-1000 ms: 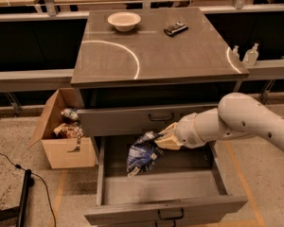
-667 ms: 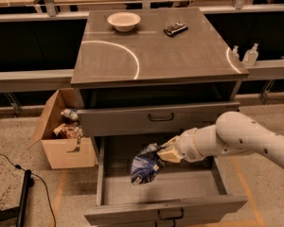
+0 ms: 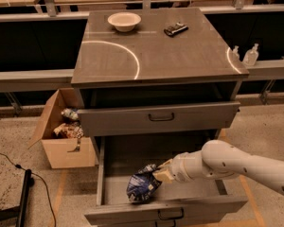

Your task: Place blue chip bag into middle drawer

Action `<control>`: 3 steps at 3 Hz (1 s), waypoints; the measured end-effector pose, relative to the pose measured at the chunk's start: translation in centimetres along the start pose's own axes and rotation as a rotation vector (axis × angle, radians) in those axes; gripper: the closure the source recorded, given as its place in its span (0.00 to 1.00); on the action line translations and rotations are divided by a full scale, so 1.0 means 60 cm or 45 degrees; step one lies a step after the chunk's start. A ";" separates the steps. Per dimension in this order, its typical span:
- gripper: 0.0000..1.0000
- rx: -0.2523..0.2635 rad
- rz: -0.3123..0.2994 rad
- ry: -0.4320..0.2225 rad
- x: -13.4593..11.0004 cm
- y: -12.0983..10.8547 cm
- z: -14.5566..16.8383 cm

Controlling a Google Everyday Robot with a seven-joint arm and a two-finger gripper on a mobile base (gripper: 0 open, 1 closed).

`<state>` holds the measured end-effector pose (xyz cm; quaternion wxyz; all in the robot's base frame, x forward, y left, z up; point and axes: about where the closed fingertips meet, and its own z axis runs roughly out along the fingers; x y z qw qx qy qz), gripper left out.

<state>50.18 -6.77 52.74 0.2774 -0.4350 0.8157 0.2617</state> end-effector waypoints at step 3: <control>0.16 -0.027 0.209 0.038 0.076 -0.001 0.078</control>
Offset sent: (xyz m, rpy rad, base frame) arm -0.0134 0.0009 -0.0791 0.0722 0.1794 -0.1723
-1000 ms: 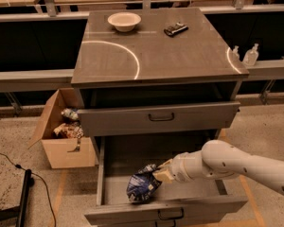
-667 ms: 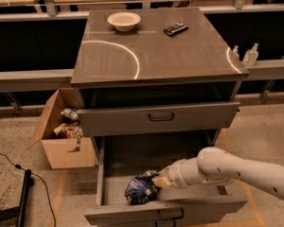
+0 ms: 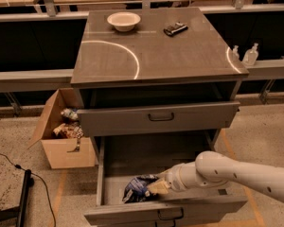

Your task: Place blue chip bag into middle drawer

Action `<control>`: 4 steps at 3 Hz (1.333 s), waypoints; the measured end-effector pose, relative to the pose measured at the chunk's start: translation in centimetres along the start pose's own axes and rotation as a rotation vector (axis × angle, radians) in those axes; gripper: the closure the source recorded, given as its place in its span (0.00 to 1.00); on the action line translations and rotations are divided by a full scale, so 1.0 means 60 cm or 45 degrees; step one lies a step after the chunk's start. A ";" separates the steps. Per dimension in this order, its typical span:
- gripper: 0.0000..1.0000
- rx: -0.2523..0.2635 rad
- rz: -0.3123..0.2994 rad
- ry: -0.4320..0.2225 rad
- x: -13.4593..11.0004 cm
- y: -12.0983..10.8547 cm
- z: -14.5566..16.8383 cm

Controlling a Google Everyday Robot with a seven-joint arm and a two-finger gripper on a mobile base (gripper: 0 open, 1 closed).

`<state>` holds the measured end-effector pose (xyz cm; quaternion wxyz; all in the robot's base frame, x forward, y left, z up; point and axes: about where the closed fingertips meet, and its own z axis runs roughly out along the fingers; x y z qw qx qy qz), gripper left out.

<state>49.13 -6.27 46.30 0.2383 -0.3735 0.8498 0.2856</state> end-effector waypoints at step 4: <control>0.59 0.368 0.002 0.051 -0.004 -0.069 -0.259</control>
Offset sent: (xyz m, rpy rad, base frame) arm 0.0179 -0.1464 0.1174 -0.2245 -0.1665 -0.1624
